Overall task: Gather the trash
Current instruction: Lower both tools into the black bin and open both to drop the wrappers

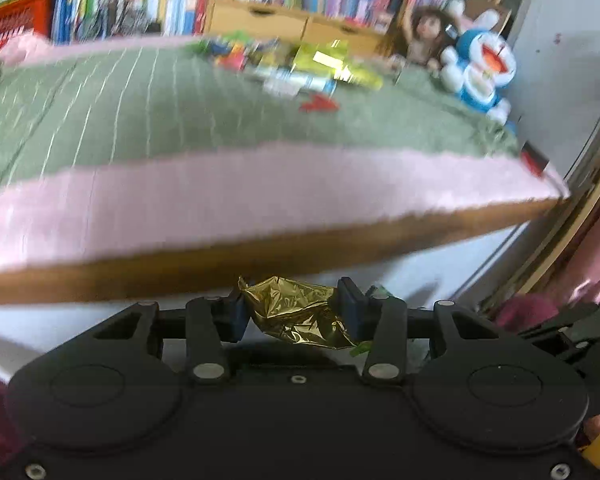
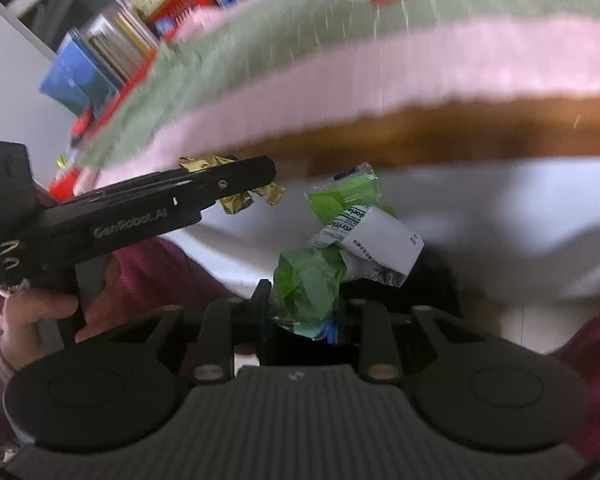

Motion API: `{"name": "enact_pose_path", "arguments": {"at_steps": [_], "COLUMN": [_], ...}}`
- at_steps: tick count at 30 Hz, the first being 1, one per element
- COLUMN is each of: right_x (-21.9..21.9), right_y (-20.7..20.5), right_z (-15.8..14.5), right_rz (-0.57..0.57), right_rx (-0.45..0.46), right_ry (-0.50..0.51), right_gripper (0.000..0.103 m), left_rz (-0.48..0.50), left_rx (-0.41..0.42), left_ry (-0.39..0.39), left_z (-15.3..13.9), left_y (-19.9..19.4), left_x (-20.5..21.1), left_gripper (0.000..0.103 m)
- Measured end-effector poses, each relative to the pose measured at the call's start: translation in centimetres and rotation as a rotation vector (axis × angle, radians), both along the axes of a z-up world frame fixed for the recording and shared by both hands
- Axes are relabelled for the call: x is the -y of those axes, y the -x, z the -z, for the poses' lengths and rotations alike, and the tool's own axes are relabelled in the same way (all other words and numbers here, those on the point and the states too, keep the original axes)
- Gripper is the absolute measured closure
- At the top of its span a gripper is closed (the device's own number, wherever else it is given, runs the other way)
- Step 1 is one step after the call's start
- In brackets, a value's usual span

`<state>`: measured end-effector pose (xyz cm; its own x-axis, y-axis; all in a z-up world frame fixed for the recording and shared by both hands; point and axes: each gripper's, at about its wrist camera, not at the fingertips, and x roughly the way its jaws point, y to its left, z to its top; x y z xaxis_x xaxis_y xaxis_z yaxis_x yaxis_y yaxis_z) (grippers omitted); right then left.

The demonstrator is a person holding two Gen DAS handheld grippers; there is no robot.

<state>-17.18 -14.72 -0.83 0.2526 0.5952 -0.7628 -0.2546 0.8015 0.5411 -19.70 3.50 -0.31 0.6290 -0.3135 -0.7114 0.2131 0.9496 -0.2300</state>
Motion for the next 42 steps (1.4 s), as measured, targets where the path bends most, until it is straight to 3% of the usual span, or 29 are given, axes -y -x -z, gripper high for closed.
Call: {"name": "enact_pose_path", "arguments": {"at_steps": [5,10,13,15,17,21,42], "right_x": [-1.5,-2.7,-3.0,-3.1,-3.0,-3.0,-1.6], "right_y": [-0.6,-1.4,-1.6,-1.9,-1.9,-2.5,-2.7], "right_z": [3.1,4.6,4.4,4.2,4.0,3.9,1.3], "right_rz": [-0.053,-0.086,-0.087,-0.083,-0.081,-0.072,-0.046], "right_rx": [-0.151,-0.226,-0.217,-0.212,-0.203,-0.203,-0.126], "right_ry": [-0.010,0.031,0.048,0.051,0.060,0.068,0.097], "right_gripper": [0.072,0.070,0.066,0.052,0.045,0.042,0.030], "left_rz": [-0.010,-0.009,-0.006,-0.007,-0.007,-0.002,-0.002], "left_rx": [-0.148,-0.199,-0.211,-0.219,-0.223,-0.227,-0.180], "left_ry": [0.010,-0.019,-0.022,-0.021,-0.025,-0.035,-0.046], "left_z": [3.3,4.9,5.5,5.7,5.8,5.8,3.2], "left_y": [0.1,-0.4,-0.7,-0.9,-1.1,-1.4,-1.1], "left_x": [-1.0,-1.5,-1.7,-1.7,-1.5,-1.3,-1.2], "left_gripper": [0.060,0.060,0.058,0.048,0.037,0.032,0.026]}}
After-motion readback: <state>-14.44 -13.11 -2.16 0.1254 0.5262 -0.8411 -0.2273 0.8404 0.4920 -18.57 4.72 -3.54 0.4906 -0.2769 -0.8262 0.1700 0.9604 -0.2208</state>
